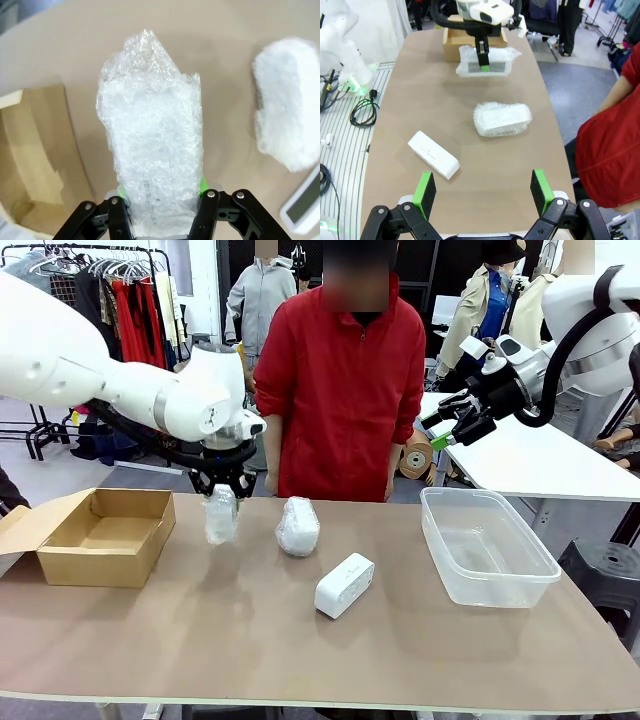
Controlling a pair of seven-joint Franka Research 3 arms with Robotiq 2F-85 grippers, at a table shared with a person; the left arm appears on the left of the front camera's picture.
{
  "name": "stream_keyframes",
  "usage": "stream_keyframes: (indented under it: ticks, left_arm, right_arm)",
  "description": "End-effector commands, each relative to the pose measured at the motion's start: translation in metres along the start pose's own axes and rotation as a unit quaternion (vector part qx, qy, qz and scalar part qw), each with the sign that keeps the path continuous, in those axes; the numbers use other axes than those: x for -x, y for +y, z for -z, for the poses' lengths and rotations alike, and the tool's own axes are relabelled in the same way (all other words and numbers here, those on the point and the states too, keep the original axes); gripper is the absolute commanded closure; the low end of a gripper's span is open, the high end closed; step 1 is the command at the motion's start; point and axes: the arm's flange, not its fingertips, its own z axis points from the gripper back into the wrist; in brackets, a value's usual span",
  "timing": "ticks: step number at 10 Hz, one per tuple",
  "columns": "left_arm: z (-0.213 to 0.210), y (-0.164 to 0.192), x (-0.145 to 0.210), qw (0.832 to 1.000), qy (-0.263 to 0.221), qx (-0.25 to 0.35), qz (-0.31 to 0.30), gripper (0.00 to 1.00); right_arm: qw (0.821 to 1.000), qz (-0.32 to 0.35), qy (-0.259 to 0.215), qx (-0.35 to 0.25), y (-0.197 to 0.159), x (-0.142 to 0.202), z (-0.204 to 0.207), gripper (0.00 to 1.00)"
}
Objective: Separate and place wrapped and unwrapped clocks.
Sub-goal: Pick up the Digital clock indicated by the person.
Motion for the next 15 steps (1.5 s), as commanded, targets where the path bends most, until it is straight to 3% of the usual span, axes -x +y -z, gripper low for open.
stream_keyframes:
  ticks: [1, 8, 10, 14, 15]
  left_arm:
    - [-0.035, 0.008, -0.001, 0.998, 0.013, 0.017, 0.051, 1.0]
    - [-0.168, 0.018, -0.014, 0.988, -0.029, 0.032, 0.148, 1.0]
    - [-0.199, 0.026, -0.013, 0.987, -0.05, 0.037, 0.15, 1.0]
    - [-0.224, 0.029, -0.004, 0.984, -0.074, 0.048, 0.157, 1.0]
    - [-0.221, 0.024, -0.01, 0.987, -0.068, 0.028, 0.143, 1.0]
  right_arm:
    - [1.0, -0.001, 0.0, 0.001, 0.0, -0.002, -0.001, 0.0]
    - [1.0, -0.001, 0.0, 0.001, 0.0, -0.002, -0.001, 0.0]
    - [1.0, -0.001, 0.0, 0.001, 0.0, -0.002, -0.001, 0.0]
    - [1.0, -0.001, 0.0, 0.001, 0.0, -0.002, -0.001, 0.0]
    - [1.0, -0.001, 0.0, 0.001, 0.0, -0.002, -0.001, 0.0]
